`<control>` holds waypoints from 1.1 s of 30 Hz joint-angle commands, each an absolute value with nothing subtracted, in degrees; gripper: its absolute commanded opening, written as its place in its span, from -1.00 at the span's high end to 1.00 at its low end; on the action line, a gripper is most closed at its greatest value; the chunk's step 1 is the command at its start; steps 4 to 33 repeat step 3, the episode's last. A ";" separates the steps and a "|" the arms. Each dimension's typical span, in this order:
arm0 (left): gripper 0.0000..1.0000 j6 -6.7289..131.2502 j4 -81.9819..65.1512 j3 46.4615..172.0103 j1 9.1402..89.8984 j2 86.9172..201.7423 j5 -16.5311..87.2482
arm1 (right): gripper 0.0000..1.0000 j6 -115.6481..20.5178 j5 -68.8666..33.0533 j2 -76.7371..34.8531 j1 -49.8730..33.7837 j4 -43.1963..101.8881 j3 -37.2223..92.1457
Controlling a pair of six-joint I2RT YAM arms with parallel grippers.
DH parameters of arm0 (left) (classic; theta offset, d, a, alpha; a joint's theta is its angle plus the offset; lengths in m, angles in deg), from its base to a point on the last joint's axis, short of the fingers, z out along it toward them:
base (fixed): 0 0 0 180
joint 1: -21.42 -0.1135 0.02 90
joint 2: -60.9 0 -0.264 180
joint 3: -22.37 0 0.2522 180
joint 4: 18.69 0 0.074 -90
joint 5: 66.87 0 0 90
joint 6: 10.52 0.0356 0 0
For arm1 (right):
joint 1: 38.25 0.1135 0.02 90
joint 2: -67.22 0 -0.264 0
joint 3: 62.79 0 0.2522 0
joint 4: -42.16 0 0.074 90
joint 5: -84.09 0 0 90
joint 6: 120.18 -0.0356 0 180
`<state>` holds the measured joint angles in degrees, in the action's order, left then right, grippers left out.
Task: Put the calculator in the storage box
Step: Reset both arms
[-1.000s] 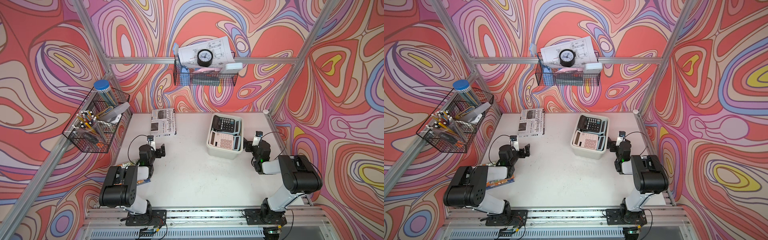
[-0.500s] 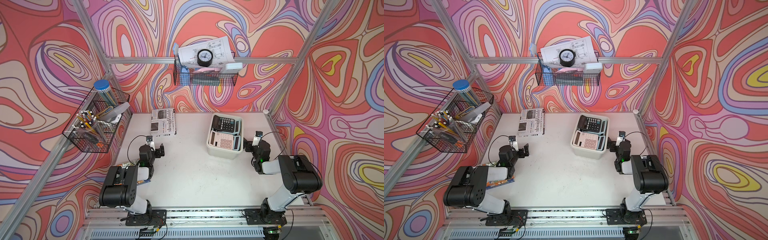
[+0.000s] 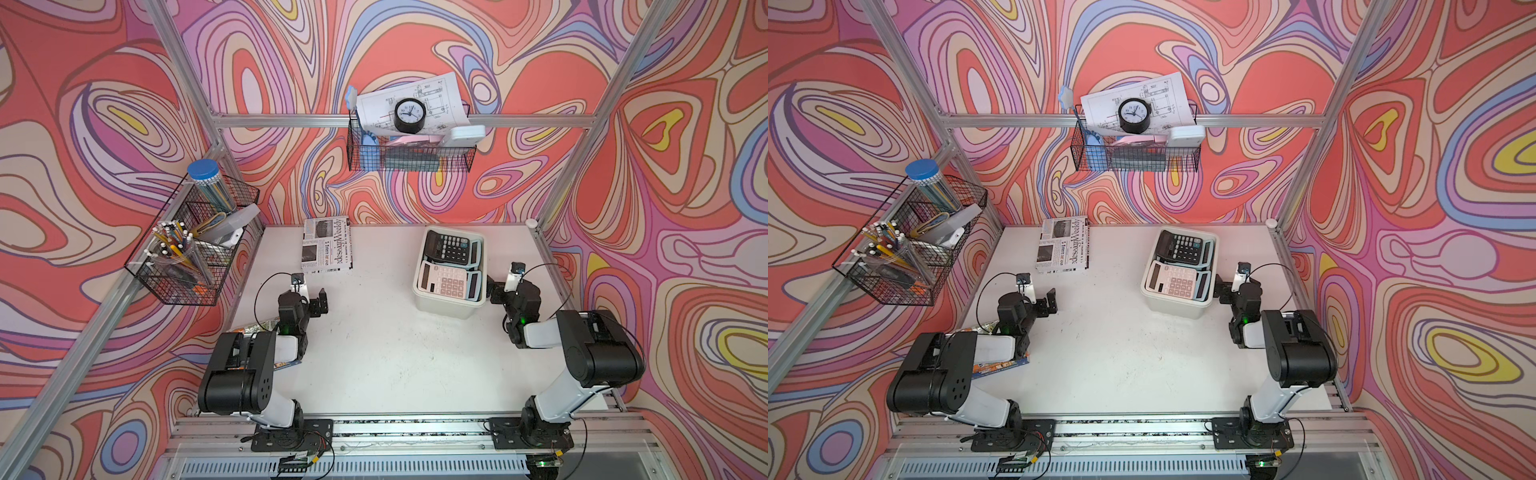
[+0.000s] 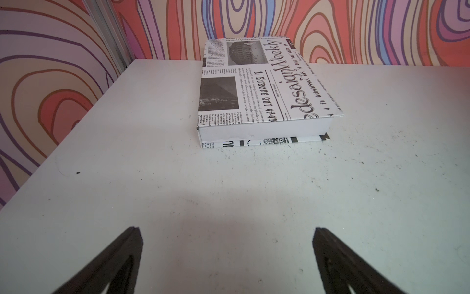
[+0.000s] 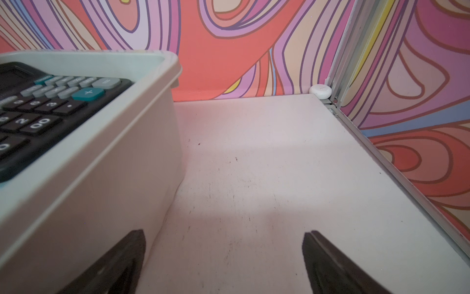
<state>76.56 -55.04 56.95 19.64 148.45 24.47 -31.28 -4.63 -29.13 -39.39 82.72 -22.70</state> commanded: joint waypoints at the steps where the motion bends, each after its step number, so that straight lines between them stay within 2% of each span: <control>1: -0.97 77.24 -55.15 57.59 20.08 148.75 25.28 | -0.96 -31.42 -4.24 -30.00 -39.02 82.18 -21.78; 33: -0.97 77.28 -55.13 57.66 20.01 148.79 25.29 | -0.96 -31.41 -4.38 -29.98 -39.03 82.36 -21.87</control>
